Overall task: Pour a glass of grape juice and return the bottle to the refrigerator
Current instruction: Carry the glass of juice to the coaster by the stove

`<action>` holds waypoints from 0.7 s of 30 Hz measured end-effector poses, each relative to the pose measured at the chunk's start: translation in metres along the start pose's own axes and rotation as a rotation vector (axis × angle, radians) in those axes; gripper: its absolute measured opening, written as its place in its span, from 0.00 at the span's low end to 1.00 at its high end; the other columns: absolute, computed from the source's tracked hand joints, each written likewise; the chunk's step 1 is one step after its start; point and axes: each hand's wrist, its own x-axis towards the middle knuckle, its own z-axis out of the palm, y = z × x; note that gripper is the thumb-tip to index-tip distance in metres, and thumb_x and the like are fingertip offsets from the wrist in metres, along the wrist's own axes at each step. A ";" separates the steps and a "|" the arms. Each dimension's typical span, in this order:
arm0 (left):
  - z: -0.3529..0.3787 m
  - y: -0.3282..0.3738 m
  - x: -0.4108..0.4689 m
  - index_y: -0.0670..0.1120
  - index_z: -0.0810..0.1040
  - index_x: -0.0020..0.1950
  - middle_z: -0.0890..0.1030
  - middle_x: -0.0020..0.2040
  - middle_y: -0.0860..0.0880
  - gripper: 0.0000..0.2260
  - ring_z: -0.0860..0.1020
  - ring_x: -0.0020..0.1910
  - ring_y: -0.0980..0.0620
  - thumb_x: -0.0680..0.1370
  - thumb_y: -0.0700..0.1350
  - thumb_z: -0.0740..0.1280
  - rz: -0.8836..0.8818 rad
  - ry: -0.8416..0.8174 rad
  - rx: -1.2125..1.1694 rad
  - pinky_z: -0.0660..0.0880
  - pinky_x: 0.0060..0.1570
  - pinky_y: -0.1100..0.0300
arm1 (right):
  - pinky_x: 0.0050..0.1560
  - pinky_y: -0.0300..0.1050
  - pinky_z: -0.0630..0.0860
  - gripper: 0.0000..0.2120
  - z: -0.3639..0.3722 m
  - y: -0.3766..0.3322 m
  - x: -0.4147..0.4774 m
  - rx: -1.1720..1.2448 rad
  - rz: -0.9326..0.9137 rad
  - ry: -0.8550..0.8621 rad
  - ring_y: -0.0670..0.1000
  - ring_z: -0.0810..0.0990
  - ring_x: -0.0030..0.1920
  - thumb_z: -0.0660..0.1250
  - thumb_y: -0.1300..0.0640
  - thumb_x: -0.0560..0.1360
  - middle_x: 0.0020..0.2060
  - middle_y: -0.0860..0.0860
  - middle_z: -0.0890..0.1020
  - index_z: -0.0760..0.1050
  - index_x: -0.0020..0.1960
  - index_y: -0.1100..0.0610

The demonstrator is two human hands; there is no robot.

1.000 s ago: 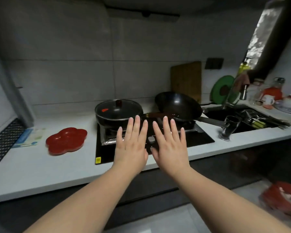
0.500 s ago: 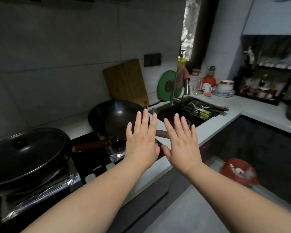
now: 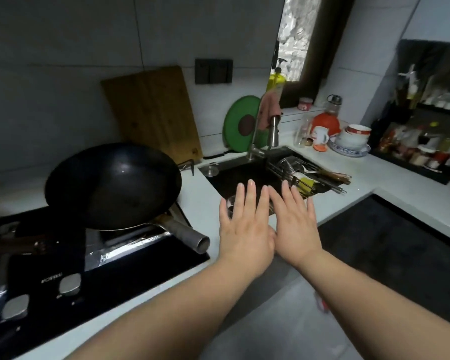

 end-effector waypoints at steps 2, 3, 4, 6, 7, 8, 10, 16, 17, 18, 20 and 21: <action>0.017 0.003 0.008 0.49 0.34 0.78 0.36 0.79 0.46 0.36 0.34 0.77 0.46 0.80 0.51 0.57 -0.079 -0.073 0.021 0.30 0.69 0.45 | 0.76 0.56 0.40 0.40 0.007 0.018 0.011 -0.019 -0.065 -0.104 0.53 0.41 0.79 0.66 0.47 0.76 0.79 0.52 0.45 0.44 0.79 0.46; 0.026 0.004 0.013 0.49 0.34 0.78 0.36 0.79 0.46 0.37 0.35 0.77 0.46 0.80 0.50 0.58 -0.127 -0.086 0.041 0.32 0.70 0.44 | 0.76 0.56 0.40 0.41 0.012 0.028 0.019 -0.020 -0.097 -0.137 0.53 0.42 0.79 0.66 0.46 0.76 0.79 0.52 0.45 0.44 0.79 0.46; 0.039 0.007 0.019 0.49 0.34 0.78 0.36 0.79 0.46 0.37 0.35 0.77 0.46 0.80 0.50 0.58 -0.208 -0.093 0.044 0.34 0.71 0.43 | 0.76 0.55 0.40 0.42 0.021 0.041 0.031 -0.013 -0.136 -0.168 0.53 0.42 0.79 0.67 0.46 0.75 0.80 0.52 0.46 0.44 0.79 0.46; 0.049 -0.002 0.022 0.50 0.34 0.78 0.37 0.79 0.46 0.38 0.36 0.77 0.46 0.79 0.51 0.59 -0.313 -0.107 0.005 0.37 0.72 0.42 | 0.75 0.55 0.40 0.45 0.033 0.047 0.044 0.000 -0.129 -0.191 0.53 0.44 0.79 0.69 0.43 0.74 0.80 0.52 0.48 0.43 0.79 0.46; 0.056 -0.007 0.024 0.50 0.34 0.78 0.37 0.79 0.47 0.38 0.36 0.77 0.46 0.79 0.52 0.59 -0.363 -0.127 0.011 0.37 0.73 0.42 | 0.75 0.55 0.41 0.45 0.044 0.050 0.052 0.023 -0.131 -0.207 0.54 0.45 0.79 0.69 0.42 0.73 0.79 0.51 0.49 0.43 0.79 0.46; 0.062 -0.011 0.024 0.50 0.34 0.78 0.37 0.79 0.47 0.38 0.36 0.77 0.47 0.80 0.53 0.59 -0.395 -0.137 0.019 0.38 0.73 0.42 | 0.75 0.56 0.42 0.46 0.054 0.051 0.057 0.045 -0.127 -0.213 0.54 0.45 0.79 0.70 0.41 0.72 0.79 0.51 0.50 0.43 0.79 0.46; 0.072 -0.021 0.026 0.50 0.34 0.78 0.38 0.79 0.47 0.37 0.36 0.77 0.48 0.80 0.56 0.57 -0.444 -0.156 0.008 0.39 0.73 0.41 | 0.76 0.57 0.43 0.48 0.071 0.052 0.064 0.087 -0.116 -0.249 0.55 0.46 0.79 0.70 0.39 0.71 0.79 0.51 0.51 0.43 0.79 0.46; 0.107 -0.048 0.038 0.51 0.48 0.79 0.45 0.80 0.49 0.31 0.37 0.78 0.48 0.80 0.61 0.53 -0.569 -0.166 -0.067 0.40 0.73 0.41 | 0.75 0.59 0.42 0.53 0.113 0.061 0.087 0.223 -0.005 -0.371 0.58 0.47 0.79 0.72 0.34 0.66 0.79 0.52 0.53 0.44 0.79 0.44; 0.113 -0.051 0.041 0.51 0.51 0.78 0.46 0.80 0.49 0.30 0.37 0.78 0.47 0.80 0.62 0.53 -0.593 -0.166 -0.082 0.40 0.73 0.41 | 0.75 0.59 0.42 0.54 0.120 0.062 0.092 0.252 0.008 -0.396 0.58 0.47 0.79 0.73 0.34 0.65 0.79 0.52 0.53 0.45 0.79 0.44; 0.116 -0.055 0.043 0.51 0.56 0.77 0.48 0.80 0.49 0.28 0.38 0.78 0.46 0.80 0.62 0.53 -0.620 -0.169 -0.105 0.39 0.73 0.41 | 0.75 0.60 0.43 0.55 0.124 0.063 0.096 0.274 0.014 -0.428 0.58 0.47 0.78 0.74 0.34 0.63 0.79 0.52 0.53 0.45 0.79 0.43; 0.127 -0.061 0.041 0.52 0.68 0.70 0.52 0.80 0.50 0.22 0.38 0.78 0.45 0.80 0.62 0.54 -0.681 -0.161 -0.160 0.37 0.72 0.42 | 0.76 0.60 0.45 0.56 0.137 0.065 0.101 0.345 -0.016 -0.480 0.58 0.48 0.78 0.77 0.35 0.61 0.79 0.51 0.54 0.48 0.78 0.43; 0.132 -0.065 0.039 0.52 0.72 0.64 0.54 0.80 0.50 0.19 0.38 0.77 0.44 0.80 0.61 0.55 -0.698 -0.154 -0.185 0.36 0.72 0.42 | 0.76 0.60 0.46 0.56 0.144 0.064 0.105 0.396 -0.039 -0.515 0.58 0.48 0.78 0.78 0.36 0.60 0.79 0.51 0.55 0.50 0.78 0.43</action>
